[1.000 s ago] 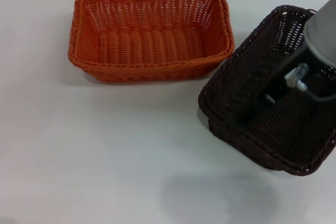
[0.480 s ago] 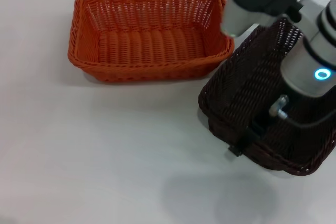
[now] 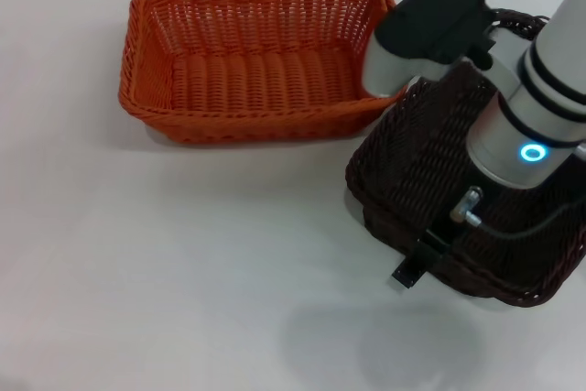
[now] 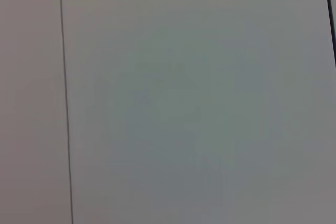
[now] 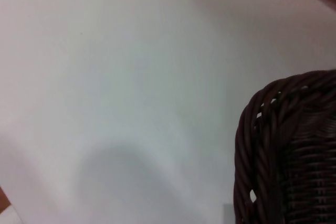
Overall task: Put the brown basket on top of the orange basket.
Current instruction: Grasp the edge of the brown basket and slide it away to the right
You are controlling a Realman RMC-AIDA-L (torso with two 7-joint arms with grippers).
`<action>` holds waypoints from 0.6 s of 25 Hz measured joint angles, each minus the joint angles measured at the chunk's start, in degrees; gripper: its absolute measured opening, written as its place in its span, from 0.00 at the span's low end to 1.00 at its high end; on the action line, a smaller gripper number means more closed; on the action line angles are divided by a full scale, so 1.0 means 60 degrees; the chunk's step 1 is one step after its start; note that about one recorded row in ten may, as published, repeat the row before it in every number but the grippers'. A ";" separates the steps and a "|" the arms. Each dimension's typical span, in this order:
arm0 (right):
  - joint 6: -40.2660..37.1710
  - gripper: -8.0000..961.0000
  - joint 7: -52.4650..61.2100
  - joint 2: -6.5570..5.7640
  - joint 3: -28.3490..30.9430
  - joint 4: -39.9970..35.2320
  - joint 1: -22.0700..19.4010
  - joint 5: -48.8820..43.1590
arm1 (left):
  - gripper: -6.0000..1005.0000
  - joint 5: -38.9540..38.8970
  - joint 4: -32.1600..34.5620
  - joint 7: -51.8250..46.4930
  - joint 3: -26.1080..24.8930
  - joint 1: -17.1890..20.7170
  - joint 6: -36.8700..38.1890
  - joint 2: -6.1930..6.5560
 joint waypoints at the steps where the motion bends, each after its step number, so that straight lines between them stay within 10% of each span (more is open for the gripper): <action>1: 0.0028 0.81 -0.0023 0.0000 -0.0031 0.0054 0.0005 0.0000 | 0.69 0.0001 0.0000 0.0001 0.0000 -0.0004 0.0000 0.0002; 5: 0.0131 0.80 -0.0124 -0.0001 -0.0021 0.0121 0.0025 0.0033 | 0.69 0.0001 -0.0013 0.0001 -0.0004 -0.0005 0.0000 0.0019; 15: 0.0124 0.43 -0.0229 0.0001 -0.0115 0.0114 0.0029 0.0054 | 0.69 0.0000 -0.0045 0.0007 0.0023 -0.0007 0.0000 0.0038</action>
